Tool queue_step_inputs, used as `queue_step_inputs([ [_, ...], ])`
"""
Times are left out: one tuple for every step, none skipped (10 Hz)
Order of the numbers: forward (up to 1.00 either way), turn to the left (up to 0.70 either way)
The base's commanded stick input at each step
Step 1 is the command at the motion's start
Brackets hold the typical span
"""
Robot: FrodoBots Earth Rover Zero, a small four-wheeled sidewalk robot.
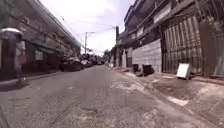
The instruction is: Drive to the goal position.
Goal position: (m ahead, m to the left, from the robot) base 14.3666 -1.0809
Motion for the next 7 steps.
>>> queue_step_inputs([
  [0.70, 0.04],
  [0.70, 0.04],
  [0.70, 0.04],
  [0.70, 0.04],
  [0.70, 0.04],
  [0.70, 0.04],
  [0.70, 0.04],
])
